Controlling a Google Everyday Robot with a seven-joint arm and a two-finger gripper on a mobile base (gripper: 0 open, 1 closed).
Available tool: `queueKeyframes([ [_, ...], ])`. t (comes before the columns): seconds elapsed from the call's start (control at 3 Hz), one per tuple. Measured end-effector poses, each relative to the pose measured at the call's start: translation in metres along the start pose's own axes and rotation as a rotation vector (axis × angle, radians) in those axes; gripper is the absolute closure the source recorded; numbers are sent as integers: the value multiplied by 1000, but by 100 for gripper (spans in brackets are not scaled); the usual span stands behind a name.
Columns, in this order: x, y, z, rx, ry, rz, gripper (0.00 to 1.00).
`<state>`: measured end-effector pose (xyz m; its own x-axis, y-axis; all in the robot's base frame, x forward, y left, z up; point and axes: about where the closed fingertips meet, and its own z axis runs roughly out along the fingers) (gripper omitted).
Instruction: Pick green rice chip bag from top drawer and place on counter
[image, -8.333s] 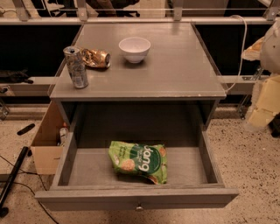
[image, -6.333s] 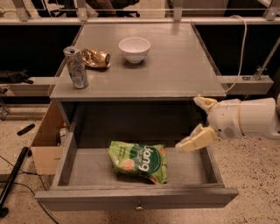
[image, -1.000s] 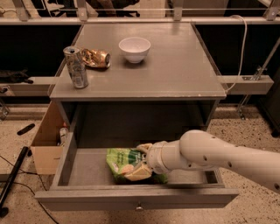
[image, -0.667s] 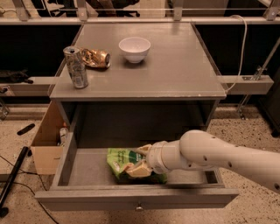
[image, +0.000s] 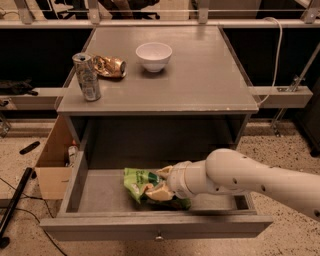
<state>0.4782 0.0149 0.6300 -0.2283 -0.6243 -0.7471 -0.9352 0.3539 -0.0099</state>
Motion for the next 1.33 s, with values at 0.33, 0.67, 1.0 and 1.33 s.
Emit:
queueKeyframes([
  [0.33,0,0,0,0,0,0,100],
  [0.67,-18,-7,-27,24,23,-28,100],
  [1.0,-57,-21,-86,85,51,-84,100],
  [1.33,-124,-44,-181,182,71,-177,100],
])
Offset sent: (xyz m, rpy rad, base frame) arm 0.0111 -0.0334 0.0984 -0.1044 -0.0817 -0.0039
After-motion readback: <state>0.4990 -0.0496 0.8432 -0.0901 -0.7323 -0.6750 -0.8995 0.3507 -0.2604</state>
